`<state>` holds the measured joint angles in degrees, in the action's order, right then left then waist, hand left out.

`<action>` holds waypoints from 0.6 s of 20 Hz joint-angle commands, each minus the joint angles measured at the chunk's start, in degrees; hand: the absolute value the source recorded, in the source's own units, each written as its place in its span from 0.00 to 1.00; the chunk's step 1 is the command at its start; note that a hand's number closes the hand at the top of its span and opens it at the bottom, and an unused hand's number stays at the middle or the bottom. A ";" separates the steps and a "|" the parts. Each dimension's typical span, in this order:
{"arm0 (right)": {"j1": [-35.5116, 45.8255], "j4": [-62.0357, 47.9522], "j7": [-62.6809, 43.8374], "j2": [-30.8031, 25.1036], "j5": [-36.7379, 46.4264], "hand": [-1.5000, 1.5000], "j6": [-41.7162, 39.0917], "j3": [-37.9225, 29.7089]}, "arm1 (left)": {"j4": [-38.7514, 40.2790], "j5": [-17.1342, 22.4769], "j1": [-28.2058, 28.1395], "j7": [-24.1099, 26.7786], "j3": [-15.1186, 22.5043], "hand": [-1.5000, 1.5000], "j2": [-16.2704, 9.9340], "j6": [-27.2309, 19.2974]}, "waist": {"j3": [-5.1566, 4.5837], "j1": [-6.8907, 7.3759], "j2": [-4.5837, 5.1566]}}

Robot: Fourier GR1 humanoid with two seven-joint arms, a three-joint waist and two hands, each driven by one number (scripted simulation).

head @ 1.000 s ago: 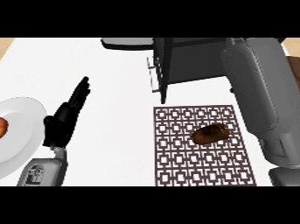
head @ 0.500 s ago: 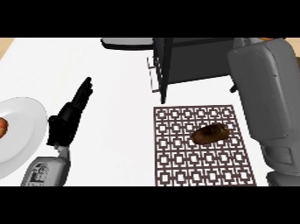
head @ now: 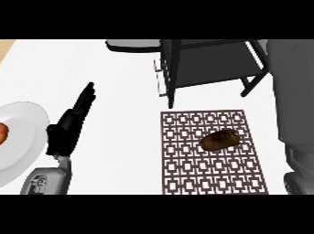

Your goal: Pick the tomato from the placemat and place it in the tiered shelf

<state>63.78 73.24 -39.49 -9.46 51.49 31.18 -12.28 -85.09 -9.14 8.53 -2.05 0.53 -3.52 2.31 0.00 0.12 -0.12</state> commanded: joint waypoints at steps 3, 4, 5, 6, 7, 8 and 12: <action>-0.68 11.44 -6.36 -3.97 -2.86 0.00 -1.11 -5.01 | 4.01 -2.23 0.80 2.41 0.34 0.50 1.62 -2.86 | 0.00 -1.34 -0.23; -1.37 13.54 -11.09 -4.35 0.31 0.00 -3.21 -4.26 | 0.28 -0.21 -0.20 -0.41 -0.56 0.50 -0.91 0.24 | -0.01 -0.90 -0.36; -3.89 15.31 -9.16 -6.88 -3.22 0.00 -3.61 -7.39 | 1.32 -0.90 -0.11 0.57 -0.85 0.50 -0.39 -1.17 | 0.02 -1.28 -0.33; -3.80 16.02 -11.53 -8.71 -3.75 0.00 -6.78 -8.35 | 0.63 -0.33 -0.07 -0.97 -0.21 0.50 0.14 -0.48 | 0.02 -1.18 -0.33; -5.57 18.73 -13.74 -9.69 -4.24 0.00 -9.47 -8.98 | -1.16 -0.58 -0.48 -0.83 0.14 0.50 0.43 -0.97 | 0.02 -1.36 -0.46; -4.60 20.17 -15.50 -12.76 -6.42 0.00 -13.27 -11.10 | -0.76 1.08 0.84 -3.09 -1.82 0.50 -1.37 0.59 | 0.03 -1.84 -0.60; -12.35 26.68 -21.10 -15.84 -12.33 0.00 -23.32 -14.76 | 0.98 -0.26 -1.45 1.35 -1.47 0.50 -1.18 -0.40 | 0.02 -2.38 -0.63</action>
<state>56.13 93.56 -54.48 -21.25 43.67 16.90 -23.44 -84.36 -9.42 8.07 -2.05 -0.43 -3.95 1.65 0.01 -1.64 -0.60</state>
